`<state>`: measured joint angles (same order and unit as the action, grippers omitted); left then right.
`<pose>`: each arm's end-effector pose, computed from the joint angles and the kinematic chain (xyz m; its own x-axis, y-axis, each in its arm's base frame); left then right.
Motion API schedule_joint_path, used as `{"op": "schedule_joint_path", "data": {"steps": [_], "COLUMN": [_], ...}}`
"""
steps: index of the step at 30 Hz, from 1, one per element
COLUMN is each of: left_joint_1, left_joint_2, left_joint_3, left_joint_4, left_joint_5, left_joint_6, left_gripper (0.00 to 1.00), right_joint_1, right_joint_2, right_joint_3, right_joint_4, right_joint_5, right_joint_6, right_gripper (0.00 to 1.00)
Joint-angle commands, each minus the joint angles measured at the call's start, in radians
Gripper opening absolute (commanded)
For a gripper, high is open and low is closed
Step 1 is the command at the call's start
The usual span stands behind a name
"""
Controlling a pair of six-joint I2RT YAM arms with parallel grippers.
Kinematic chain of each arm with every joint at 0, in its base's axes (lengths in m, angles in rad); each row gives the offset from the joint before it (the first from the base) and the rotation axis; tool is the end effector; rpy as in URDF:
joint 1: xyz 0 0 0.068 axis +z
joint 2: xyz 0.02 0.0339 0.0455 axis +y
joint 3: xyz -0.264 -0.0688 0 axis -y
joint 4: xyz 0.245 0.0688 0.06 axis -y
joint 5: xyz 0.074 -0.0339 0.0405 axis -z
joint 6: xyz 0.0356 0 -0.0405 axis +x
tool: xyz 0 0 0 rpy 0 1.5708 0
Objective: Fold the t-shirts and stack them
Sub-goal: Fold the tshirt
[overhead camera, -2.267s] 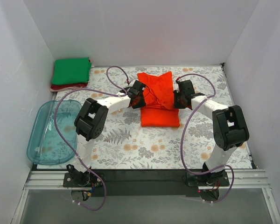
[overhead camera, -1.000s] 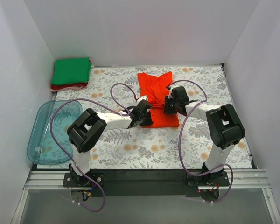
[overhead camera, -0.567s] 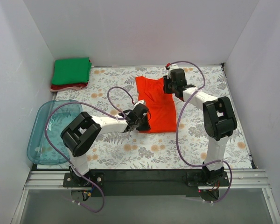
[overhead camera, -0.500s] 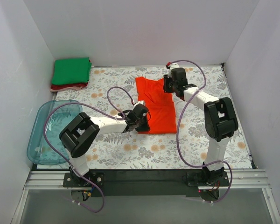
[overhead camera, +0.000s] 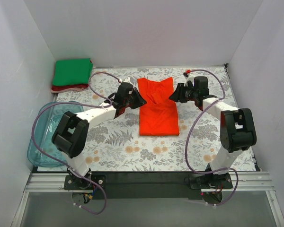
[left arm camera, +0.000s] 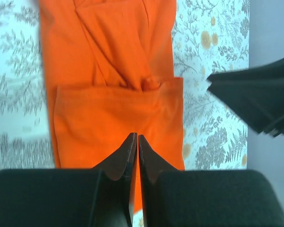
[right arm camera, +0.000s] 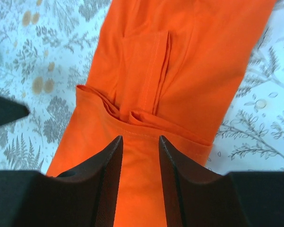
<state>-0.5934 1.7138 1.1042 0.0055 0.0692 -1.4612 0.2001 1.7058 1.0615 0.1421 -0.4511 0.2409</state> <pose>0.3161 -0.2162 0.2215 -0.6529 -0.7557 -0.0510 -0.4019 0.4027 -0.8224 0.3697 0.0908 0.2249 -0.5902 0.0994 -0.8011 -0.4249 0.8056 0.4129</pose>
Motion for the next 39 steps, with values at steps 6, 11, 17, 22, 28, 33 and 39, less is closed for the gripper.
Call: {"op": "schedule_joint_path", "data": {"steps": [6,11,17,22,28,33,39], "left_joint_1": [0.084,0.132,0.175,0.170,0.067,-0.057,-0.077], "left_joint_2": [0.300,0.371,0.313,0.181,-0.015,-0.071,-0.072], "left_joint_3": [0.138,0.093,0.030,-0.001,-0.046,-0.196,-0.398], "left_joint_4": [0.134,0.168,0.169,0.152,0.117,0.140,0.240], "left_joint_5": [0.169,0.191,0.195,0.195,0.169,0.208,0.192], "left_joint_6": [0.047,0.016,0.018,0.013,0.018,-0.045,-0.136], "left_gripper": [0.00,0.00,0.00,0.09,0.20,0.20,0.12], "right_joint_1": [-0.051,-0.105,-0.136,-0.133,-0.085,-0.045,-0.051], "right_joint_2": [0.234,0.382,0.304,0.141,-0.069,-0.169,-0.095], "right_joint_3": [-0.026,-0.011,-0.052,-0.115,-0.279,-0.460,-0.584], "right_joint_4": [0.231,0.316,0.330,0.332,0.333,0.338,0.389], "right_joint_5": [-0.244,-0.310,-0.322,-0.348,-0.409,-0.429,-0.437], "right_joint_6": [0.115,0.161,0.176,0.221,0.265,0.259,0.192], "right_gripper": [0.42,0.40,0.40,0.42,0.43,0.43,0.43]}}
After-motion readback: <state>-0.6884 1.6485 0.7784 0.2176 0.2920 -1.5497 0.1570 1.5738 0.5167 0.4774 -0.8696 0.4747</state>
